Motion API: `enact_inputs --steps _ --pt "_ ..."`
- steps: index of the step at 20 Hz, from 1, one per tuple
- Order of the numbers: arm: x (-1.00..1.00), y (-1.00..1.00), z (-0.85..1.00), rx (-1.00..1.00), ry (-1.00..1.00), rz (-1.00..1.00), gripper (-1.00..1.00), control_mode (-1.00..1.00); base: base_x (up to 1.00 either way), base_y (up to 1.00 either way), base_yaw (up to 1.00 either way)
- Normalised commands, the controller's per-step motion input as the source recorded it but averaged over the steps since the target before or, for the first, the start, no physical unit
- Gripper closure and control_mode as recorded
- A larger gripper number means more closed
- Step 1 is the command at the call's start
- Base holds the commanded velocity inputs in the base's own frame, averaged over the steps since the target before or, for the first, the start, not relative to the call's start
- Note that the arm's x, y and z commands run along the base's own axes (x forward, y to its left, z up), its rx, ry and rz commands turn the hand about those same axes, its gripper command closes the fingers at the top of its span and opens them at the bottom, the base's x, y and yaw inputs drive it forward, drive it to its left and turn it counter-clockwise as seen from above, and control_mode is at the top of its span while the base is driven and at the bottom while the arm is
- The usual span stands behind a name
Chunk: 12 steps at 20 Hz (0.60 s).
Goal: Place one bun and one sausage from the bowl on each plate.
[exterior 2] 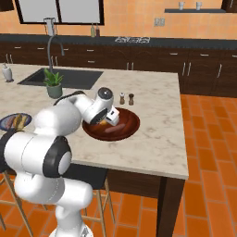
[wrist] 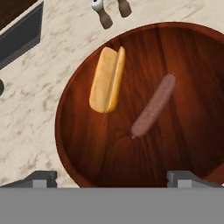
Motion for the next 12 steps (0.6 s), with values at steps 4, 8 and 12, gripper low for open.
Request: enact_inputs --steps 4,8,12 --pt "0.28 -0.06 -0.17 0.01 0.0 0.0 -1.0 -1.0 0.0 0.0 0.0" --pt "0.3 -0.01 -0.18 0.0 0.0 0.0 -1.0 -1.0 0.0 0.0 0.0" --pt "0.21 -0.01 -0.07 0.0 0.0 0.0 -1.0 -1.0 0.0 0.0 0.0"
